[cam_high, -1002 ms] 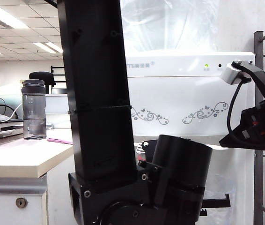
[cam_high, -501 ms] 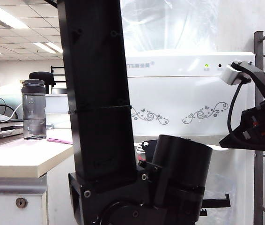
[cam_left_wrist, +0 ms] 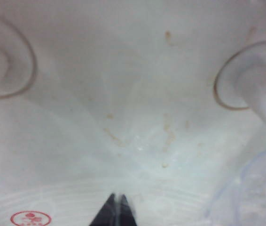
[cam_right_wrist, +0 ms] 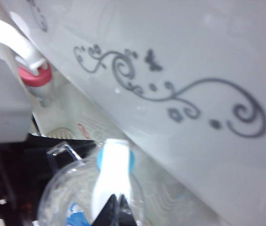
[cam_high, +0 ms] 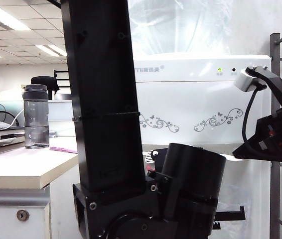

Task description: Pick up the plastic mug from the left desk, go to the cold water outlet of the water dispenser, press the vertical switch to get some water, then put the mug back on the desk.

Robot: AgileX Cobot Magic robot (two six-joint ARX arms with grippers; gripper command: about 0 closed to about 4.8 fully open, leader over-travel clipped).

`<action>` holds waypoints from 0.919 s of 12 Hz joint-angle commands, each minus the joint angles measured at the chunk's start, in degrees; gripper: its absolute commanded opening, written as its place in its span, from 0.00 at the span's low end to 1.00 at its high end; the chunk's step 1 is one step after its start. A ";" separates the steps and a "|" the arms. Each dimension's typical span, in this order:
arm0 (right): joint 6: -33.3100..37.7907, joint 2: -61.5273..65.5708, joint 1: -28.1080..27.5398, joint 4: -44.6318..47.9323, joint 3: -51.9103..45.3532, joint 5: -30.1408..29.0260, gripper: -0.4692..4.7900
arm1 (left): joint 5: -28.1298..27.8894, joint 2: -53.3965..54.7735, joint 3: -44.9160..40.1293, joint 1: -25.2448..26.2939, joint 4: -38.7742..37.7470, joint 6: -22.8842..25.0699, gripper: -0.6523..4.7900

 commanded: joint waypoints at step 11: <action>-0.20 2.43 1.03 -4.76 -0.17 2.56 0.09 | -0.26 -0.46 0.20 -0.07 1.92 0.04 0.11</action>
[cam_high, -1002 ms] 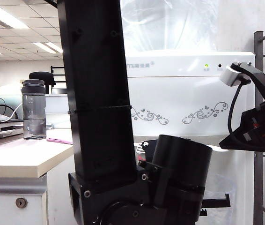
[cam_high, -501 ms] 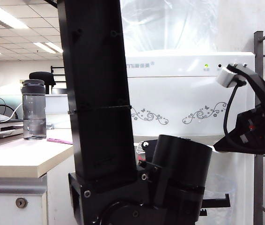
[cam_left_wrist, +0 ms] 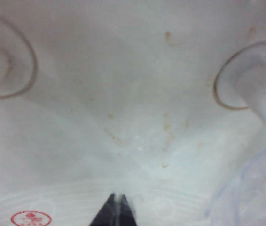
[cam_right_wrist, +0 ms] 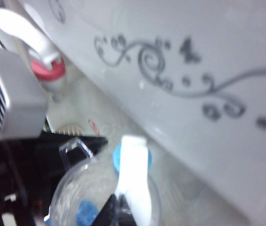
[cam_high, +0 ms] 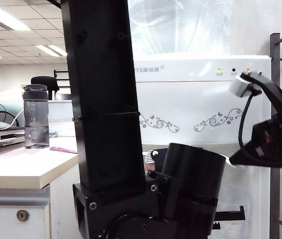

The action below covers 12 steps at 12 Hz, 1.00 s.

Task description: Pick up the plastic mug from the left desk, go to the cold water outlet of the water dispenser, press the vertical switch to get some water, then put the mug back on the desk.

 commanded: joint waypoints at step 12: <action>0.24 -12.07 0.04 -11.87 -0.37 1.51 0.09 | -0.24 -0.46 0.20 -0.04 1.92 0.04 0.11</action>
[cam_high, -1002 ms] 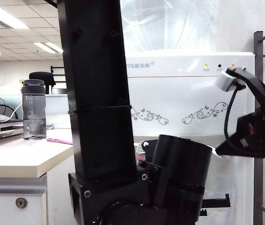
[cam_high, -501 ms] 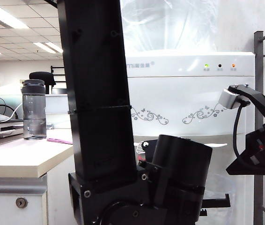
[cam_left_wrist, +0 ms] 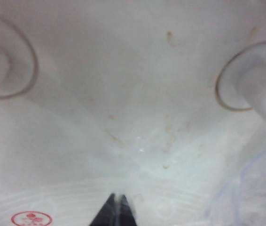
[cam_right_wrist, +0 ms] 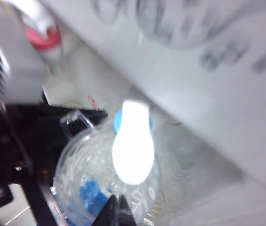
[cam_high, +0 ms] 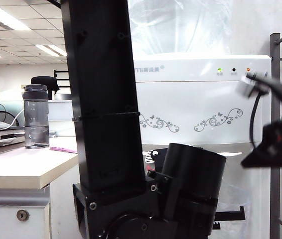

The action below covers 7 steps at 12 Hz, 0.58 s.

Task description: Pick up the plastic mug from the left desk, go to the cold water outlet of the water dispenser, press the vertical switch to get some water, then put the mug back on the desk.

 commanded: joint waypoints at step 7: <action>-0.15 -7.58 0.04 -0.07 0.15 -0.37 0.09 | -0.20 -0.46 0.20 -0.07 1.92 0.07 0.11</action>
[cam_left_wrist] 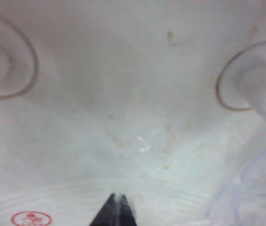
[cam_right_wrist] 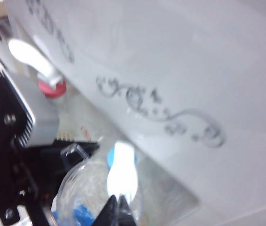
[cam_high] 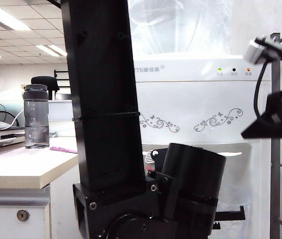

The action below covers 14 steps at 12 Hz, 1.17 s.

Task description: Pick up the plastic mug from the left desk, go to the cold water outlet of the water dispenser, press the vertical switch to get some water, then put the mug back on the desk.

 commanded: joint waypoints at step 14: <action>-0.04 13.60 0.22 6.29 1.90 -1.81 0.09 | -0.22 -0.46 0.20 -0.04 1.92 0.04 0.11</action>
